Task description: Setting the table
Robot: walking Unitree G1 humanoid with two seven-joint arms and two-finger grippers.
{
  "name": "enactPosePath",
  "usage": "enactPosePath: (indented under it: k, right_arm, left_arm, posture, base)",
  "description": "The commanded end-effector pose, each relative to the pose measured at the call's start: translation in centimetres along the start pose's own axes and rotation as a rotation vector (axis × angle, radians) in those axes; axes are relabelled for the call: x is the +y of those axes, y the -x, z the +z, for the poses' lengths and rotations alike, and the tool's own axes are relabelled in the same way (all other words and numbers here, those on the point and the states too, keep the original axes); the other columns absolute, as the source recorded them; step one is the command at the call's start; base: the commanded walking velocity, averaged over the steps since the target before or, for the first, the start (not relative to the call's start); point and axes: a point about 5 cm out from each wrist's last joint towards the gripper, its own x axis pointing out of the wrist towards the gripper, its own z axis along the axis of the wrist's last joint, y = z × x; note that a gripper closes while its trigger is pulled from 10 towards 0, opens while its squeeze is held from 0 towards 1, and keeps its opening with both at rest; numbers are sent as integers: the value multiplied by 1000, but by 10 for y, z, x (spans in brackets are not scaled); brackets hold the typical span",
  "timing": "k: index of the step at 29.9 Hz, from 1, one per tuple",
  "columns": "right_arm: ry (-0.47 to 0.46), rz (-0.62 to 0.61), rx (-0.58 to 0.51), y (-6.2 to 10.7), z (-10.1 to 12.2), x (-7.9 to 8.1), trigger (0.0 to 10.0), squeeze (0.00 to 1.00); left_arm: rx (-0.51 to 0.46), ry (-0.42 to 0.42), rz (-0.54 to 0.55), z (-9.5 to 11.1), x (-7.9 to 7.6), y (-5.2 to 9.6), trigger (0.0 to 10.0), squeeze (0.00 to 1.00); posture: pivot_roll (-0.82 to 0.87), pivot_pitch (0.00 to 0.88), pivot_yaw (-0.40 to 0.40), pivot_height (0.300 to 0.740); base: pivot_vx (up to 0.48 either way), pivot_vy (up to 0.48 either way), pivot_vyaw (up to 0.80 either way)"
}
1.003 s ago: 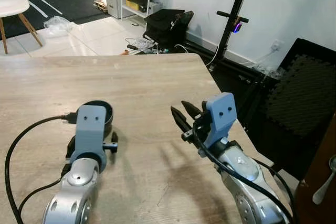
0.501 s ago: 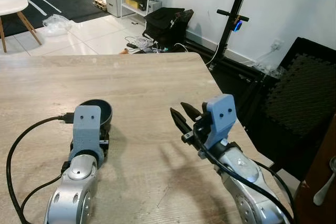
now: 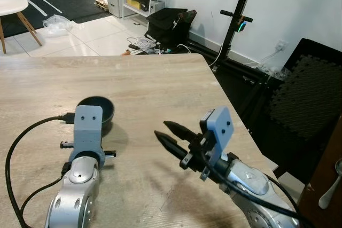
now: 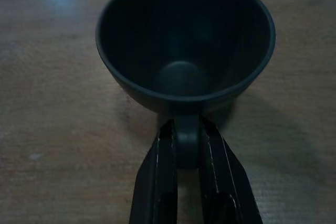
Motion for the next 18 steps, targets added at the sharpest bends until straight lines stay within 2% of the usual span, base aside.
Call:
enactPosePath:
  k: [1,8,9,11,12,13,15,17,18]
  right_arm:
    - [-15,21,8,1,-3,5,10000,0]
    - [-24,21,10,-1,-5,7,10000,0]
    - [-28,22,16,0,-5,6,10000,0]
    - [-28,21,19,1,-5,6,10000,0]
    - [-25,5,20,2,-5,4,10000,0]
    - [-25,5,20,2,-5,4,10000,0]
    - [-20,-27,14,2,-4,0,10000,0]
    - [-18,-114,-7,3,-1,-9,10000,0]
    - [-18,-114,-7,3,-1,-9,10000,0]
  left_arm:
    - [2,-7,19,-3,2,2,0,0]
    - [-5,-15,25,-3,3,5,0,0]
    - [-36,-42,-11,0,1,7,7451,0]
    - [-54,-55,-32,2,-1,8,7451,0]
    - [-118,-95,-86,11,-3,10,10000,0]
    - [-118,-95,-86,11,-3,10,10000,0]
    - [-189,-92,-149,26,0,10,10000,0]
    - [-263,-67,-226,46,7,8,10000,0]
    - [-263,-67,-226,46,7,8,10000,0]
  posture:
    - [87,111,-21,740]
    - [95,114,-26,740]
    - [100,115,-23,740]
    - [102,114,-21,740]
    - [102,114,-21,740]
    - [102,114,-21,740]
    - [106,113,-15,740]
    - [116,111,-16,740]
    - [116,111,-16,740]
  base:
    - [0,0,0]
    - [0,0,0]
    - [0,0,0]
    - [0,0,0]
    - [0,0,0]
    - [0,0,0]
    - [0,0,0]
    - [0,0,0]
    - [0,0,0]
